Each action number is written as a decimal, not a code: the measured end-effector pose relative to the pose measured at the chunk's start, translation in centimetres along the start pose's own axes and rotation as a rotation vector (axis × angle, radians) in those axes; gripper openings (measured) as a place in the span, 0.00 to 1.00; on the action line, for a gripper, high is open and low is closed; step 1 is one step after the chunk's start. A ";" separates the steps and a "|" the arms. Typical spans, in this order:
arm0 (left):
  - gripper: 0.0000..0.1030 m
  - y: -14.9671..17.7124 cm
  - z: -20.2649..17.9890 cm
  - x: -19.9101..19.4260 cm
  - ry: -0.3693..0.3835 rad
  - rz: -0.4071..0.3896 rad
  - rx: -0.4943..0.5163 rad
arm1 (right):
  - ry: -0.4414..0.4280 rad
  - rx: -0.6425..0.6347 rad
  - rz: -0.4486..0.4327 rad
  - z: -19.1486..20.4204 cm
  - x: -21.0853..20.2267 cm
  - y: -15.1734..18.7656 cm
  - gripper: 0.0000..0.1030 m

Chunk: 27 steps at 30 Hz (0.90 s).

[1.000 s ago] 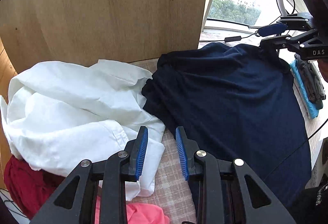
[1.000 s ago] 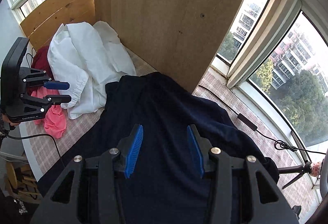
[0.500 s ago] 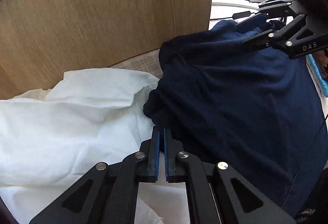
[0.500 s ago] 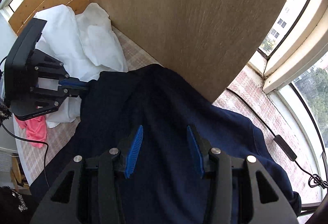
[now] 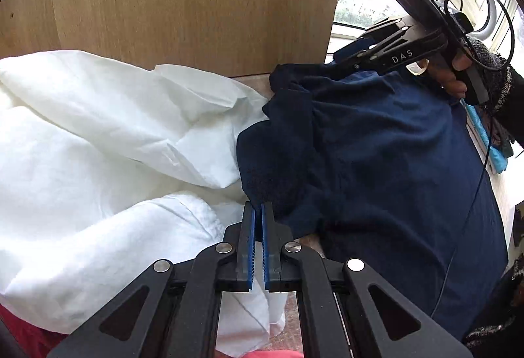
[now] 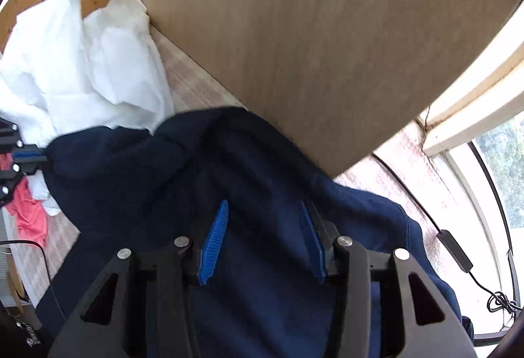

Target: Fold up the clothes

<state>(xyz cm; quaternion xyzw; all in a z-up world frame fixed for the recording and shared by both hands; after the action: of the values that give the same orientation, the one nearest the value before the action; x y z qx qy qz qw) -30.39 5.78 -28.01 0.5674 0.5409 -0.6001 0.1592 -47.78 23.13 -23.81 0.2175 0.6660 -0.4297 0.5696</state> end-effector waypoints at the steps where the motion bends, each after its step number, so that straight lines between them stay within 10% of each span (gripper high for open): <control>1: 0.03 0.1 -0.3 0.3 0.007 0.004 0.013 | -0.041 -0.016 -0.014 1.2 -0.4 -1.0 0.43; 9: 0.03 1.9 -2.5 2.3 0.078 0.061 0.039 | -0.163 -0.156 0.099 7.1 3.8 -4.3 0.43; 18: 0.04 3.5 -5.3 3.0 0.141 0.096 0.089 | -0.109 -0.328 0.280 7.2 4.3 2.9 0.43; 27: 0.04 3.3 -5.5 3.4 0.136 0.113 0.090 | -0.103 -0.200 0.114 4.8 2.5 -0.9 0.43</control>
<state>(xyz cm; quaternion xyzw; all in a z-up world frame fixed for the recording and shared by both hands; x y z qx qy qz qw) -25.95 10.62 -31.21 0.6432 0.4898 -0.5740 0.1300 -46.34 18.19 -25.79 0.1748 0.6617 -0.3389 0.6455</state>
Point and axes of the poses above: each gripper's, at about its wrist camera, not at the fingertips, and x roughly the way its jaws point, z to its left, y to its underside, the point moved 9 cm from there along x, roughly the way its jaws point, and after that the axes turned 8 degrees about -x, right-handed, at the moved point
